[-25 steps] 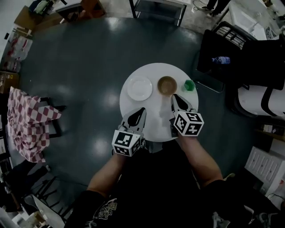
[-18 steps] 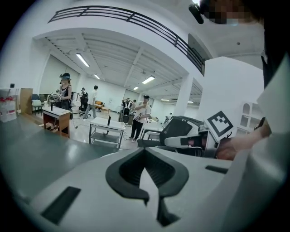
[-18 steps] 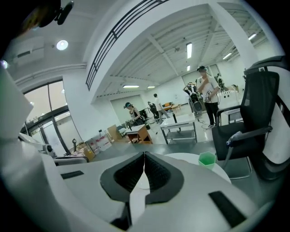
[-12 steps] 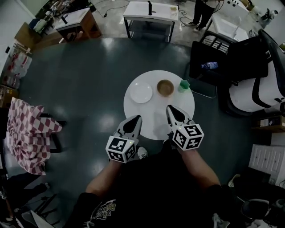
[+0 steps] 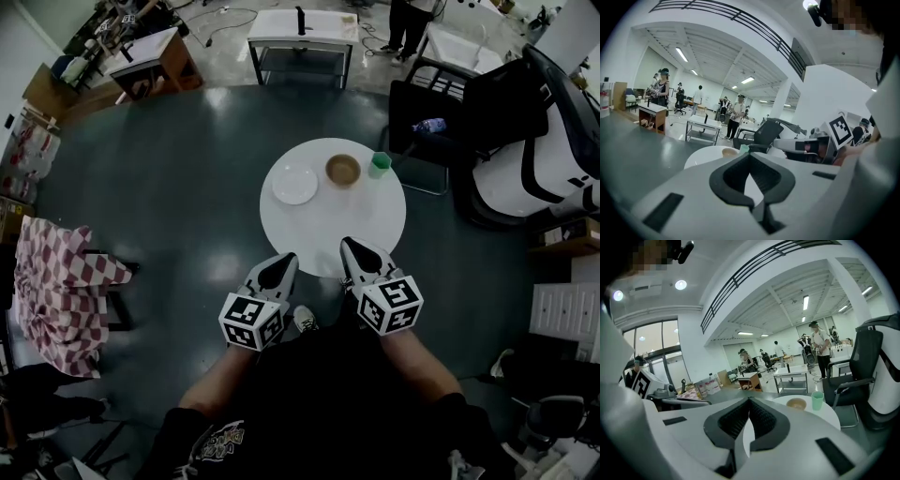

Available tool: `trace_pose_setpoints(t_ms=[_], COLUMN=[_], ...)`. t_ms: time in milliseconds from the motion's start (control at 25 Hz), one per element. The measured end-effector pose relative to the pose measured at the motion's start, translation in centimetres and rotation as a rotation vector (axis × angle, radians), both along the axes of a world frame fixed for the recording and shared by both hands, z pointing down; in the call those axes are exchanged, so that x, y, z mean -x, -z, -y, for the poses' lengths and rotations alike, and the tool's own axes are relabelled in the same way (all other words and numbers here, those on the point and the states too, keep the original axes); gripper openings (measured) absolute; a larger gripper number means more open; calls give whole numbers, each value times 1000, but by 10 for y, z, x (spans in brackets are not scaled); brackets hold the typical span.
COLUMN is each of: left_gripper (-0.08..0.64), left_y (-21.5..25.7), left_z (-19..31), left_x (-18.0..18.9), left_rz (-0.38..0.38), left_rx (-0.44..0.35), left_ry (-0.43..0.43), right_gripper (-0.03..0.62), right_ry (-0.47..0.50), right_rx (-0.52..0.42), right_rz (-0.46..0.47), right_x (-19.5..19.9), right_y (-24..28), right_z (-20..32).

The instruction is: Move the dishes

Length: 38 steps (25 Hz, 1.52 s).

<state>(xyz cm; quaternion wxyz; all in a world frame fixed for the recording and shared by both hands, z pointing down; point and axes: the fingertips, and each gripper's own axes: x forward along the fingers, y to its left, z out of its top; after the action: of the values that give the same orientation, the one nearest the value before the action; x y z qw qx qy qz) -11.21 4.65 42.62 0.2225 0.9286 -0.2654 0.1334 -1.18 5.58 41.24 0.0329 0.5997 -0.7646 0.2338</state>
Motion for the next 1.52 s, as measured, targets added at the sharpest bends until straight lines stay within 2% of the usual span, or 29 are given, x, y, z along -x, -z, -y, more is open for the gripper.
trace_pose_setpoints(t_ms=[200, 400, 1520], left_gripper=[5, 5, 5], left_y=[-3, 4, 3], left_z=[-21, -28, -37], left_x=[-2, -8, -7], left_rz=[0, 0, -6], left_rx=[23, 12, 4], left_ry=[-40, -52, -53], right_gripper=[23, 23, 21], right_ry=[-7, -10, 11], right_rx=[19, 35, 47], right_rz=[-3, -11, 1], right_x=[10, 13, 24], right_y=[-5, -6, -15], right_z=[-24, -38, -51])
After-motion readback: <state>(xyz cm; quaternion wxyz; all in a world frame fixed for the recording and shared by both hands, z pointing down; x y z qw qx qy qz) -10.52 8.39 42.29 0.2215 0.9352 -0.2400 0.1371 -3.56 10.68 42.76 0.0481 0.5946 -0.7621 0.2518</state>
